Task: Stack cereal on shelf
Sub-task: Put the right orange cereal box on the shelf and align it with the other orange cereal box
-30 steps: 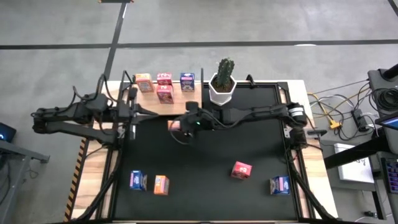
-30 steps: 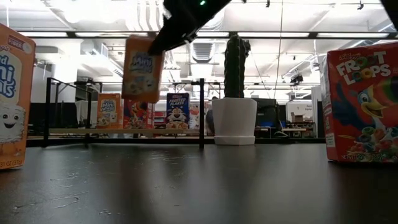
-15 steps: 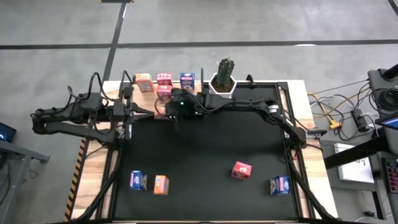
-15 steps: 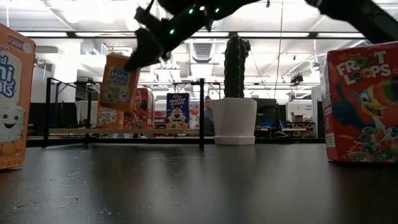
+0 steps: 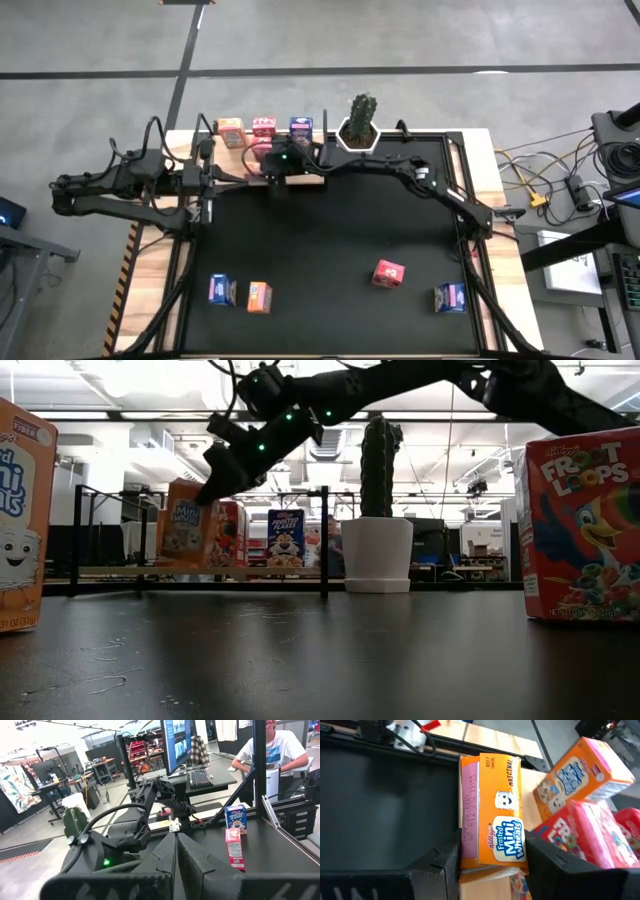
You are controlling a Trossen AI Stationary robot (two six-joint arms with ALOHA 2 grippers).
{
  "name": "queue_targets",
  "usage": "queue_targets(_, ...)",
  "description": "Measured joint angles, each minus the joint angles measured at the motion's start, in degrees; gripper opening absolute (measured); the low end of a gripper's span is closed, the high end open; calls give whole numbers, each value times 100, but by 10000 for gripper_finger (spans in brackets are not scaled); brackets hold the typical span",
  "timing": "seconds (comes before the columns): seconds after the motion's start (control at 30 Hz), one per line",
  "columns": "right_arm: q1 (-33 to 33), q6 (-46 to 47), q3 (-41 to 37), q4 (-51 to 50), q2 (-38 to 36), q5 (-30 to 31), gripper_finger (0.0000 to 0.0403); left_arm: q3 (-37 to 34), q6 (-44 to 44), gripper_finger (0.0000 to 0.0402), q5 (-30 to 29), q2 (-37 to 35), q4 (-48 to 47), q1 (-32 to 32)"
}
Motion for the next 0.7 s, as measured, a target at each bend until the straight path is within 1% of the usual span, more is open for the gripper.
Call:
queue_targets(0.17,-38,63,-11,7,2,0,169,0,0,1,0,0,0,1)
queue_targets(0.47,-67,149,-33,-2,2,2,231,0,0,1,2,0,2,-1)
queue_targets(0.63,-62,172,-33,-62,1,1,255,0,-32,1,2,7,2,0)
queue_targets(0.7,-60,172,58,-306,0,2,261,0,-75,1,2,37,-13,-1)
